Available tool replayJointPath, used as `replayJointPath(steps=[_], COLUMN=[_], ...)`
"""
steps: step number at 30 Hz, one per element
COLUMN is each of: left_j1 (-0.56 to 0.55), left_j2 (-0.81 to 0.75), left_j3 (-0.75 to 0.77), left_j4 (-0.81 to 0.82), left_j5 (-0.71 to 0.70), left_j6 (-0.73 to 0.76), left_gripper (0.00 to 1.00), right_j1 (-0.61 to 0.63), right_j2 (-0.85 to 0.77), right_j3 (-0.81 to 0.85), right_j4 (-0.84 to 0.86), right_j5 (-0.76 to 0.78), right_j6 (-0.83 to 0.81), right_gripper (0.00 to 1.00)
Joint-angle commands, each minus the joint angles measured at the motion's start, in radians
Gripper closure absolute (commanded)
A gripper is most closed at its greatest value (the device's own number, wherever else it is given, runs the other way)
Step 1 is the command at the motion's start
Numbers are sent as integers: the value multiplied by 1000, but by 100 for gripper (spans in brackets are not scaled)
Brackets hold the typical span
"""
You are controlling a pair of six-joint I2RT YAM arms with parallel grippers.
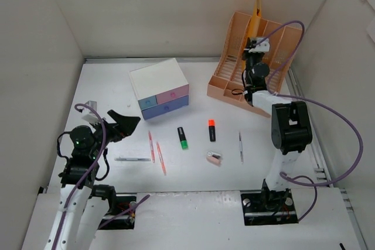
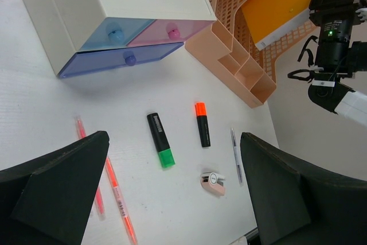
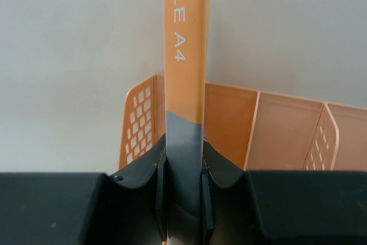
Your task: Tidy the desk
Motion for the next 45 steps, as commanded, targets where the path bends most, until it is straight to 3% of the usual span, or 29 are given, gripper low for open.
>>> replayJointPath(steps=[1, 19, 36, 37, 38, 39, 40, 42, 45], left_j1=[-3, -3, -3, -3, -3, -3, -3, -3, -3], left_j2=[-4, -4, -7, -7, -7, -7, -7, -5, -9], left_j3=[9, 24, 34, 30, 29, 27, 26, 24, 20], left_j4=[62, 43, 33, 33, 34, 39, 39, 43, 48], left_j5=[12, 9, 2, 2, 2, 2, 2, 2, 2], left_j6=[-4, 2, 2, 1, -1, -1, -2, -5, -7], left_gripper=[5, 5, 5, 5, 5, 5, 5, 5, 5], right_j1=[3, 0, -4, -6, -4, -7, -7, -7, -13], right_j2=[-6, 86, 84, 84, 81, 77, 74, 63, 41], right_j3=[104, 107, -28, -33, -42, -48, -57, -70, -88], right_j4=[535, 538, 535, 534, 534, 532, 531, 529, 526], right_j5=[-17, -33, -45, -48, -55, -60, -63, -72, -95], right_j6=[-19, -38, -15, -15, -13, -13, -13, -12, -9], right_gripper=[100, 100, 100, 96, 86, 69, 61, 53, 52])
